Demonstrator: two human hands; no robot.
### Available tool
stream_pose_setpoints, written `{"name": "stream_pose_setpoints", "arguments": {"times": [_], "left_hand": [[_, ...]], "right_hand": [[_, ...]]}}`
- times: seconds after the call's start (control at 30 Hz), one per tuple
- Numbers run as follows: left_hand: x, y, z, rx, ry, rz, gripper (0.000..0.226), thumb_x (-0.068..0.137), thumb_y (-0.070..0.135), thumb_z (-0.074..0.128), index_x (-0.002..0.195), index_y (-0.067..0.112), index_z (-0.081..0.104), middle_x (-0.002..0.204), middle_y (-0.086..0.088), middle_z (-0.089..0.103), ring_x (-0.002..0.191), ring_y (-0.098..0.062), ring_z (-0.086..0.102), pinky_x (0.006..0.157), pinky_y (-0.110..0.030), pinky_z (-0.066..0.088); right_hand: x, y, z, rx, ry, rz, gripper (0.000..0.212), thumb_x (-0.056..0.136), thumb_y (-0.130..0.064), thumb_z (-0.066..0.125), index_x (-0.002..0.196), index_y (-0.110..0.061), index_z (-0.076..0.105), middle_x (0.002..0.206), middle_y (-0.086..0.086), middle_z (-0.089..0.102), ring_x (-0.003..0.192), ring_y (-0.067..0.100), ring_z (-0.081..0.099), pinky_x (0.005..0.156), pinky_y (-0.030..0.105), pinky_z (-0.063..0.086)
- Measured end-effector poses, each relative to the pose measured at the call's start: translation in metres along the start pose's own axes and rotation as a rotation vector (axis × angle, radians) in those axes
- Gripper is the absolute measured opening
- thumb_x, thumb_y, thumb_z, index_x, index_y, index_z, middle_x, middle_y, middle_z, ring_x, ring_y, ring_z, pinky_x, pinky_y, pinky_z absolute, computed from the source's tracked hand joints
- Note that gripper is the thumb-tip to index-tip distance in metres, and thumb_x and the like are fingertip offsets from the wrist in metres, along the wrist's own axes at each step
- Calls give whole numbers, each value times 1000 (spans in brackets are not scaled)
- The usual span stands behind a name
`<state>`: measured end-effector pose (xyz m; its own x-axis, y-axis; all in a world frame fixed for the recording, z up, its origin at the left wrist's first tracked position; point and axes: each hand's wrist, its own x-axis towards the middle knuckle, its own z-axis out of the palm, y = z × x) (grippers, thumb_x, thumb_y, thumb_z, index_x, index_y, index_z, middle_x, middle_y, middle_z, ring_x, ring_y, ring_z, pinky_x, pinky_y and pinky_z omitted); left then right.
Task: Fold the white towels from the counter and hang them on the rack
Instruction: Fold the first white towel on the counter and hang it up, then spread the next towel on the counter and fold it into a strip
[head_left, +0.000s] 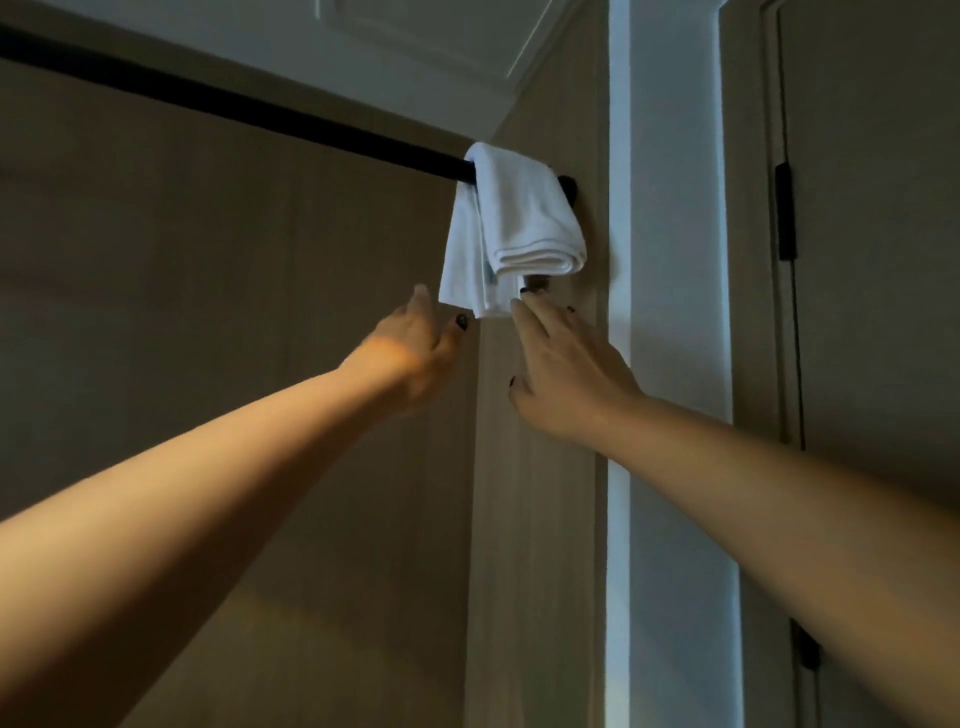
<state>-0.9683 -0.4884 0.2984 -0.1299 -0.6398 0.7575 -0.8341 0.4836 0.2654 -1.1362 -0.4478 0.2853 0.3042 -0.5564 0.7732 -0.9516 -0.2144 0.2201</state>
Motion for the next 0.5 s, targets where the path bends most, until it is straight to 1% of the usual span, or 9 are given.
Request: {"name": "stream_pose_setpoints", "arguments": {"times": [0.07, 0.1, 0.27, 0.37, 0.43, 0.5], "left_hand": [[-19, -11, -6, 63, -14, -5, 72, 103, 50, 28, 157, 8, 4, 162, -17, 16, 148, -30, 21, 117, -35, 22], [-29, -18, -10, 99, -28, -4, 73, 103, 52, 28, 157, 8, 4, 163, -16, 15, 149, -29, 19, 118, -35, 20], [-74, -60, -27, 281, -171, 65, 78, 100, 56, 26, 157, 12, -3, 165, -6, -3, 152, -16, -2, 121, -29, 4], [-103, -83, -39, 339, -232, 85, 80, 99, 57, 26, 157, 13, -5, 165, -2, -7, 151, -12, -7, 121, -28, 2], [-124, -103, -48, 356, -269, 75, 81, 98, 58, 26, 157, 12, -6, 165, -2, -8, 151, -11, -9, 120, -28, 2], [-146, -127, -58, 354, -297, 49, 81, 97, 58, 25, 157, 12, -6, 165, -1, -9, 151, -11, -10, 122, -29, 1]], "right_hand": [[-12, -11, 4, 31, -72, 0, 79, 96, -24, 52, 155, -8, 3, 163, 6, 0, 150, 24, 1, 120, 34, 10], [-18, -16, 6, 51, -92, -11, 78, 97, -25, 51, 155, -8, 2, 164, 6, -1, 151, 23, -1, 120, 34, 6], [-38, -45, 25, 34, -150, -95, 78, 99, -41, 44, 156, -12, -1, 165, 4, -6, 150, 19, -13, 121, 36, -5], [-46, -66, 34, 39, -187, -123, 78, 99, -46, 41, 156, -12, 0, 165, 5, -4, 150, 20, -13, 122, 39, -2], [-50, -87, 43, 60, -202, -144, 79, 99, -47, 41, 156, -10, 2, 165, 7, -2, 151, 22, -10, 123, 40, 2], [-53, -114, 52, 109, -226, -147, 79, 99, -48, 40, 156, -9, 2, 165, 7, -2, 151, 21, -11, 123, 41, 2]]}}
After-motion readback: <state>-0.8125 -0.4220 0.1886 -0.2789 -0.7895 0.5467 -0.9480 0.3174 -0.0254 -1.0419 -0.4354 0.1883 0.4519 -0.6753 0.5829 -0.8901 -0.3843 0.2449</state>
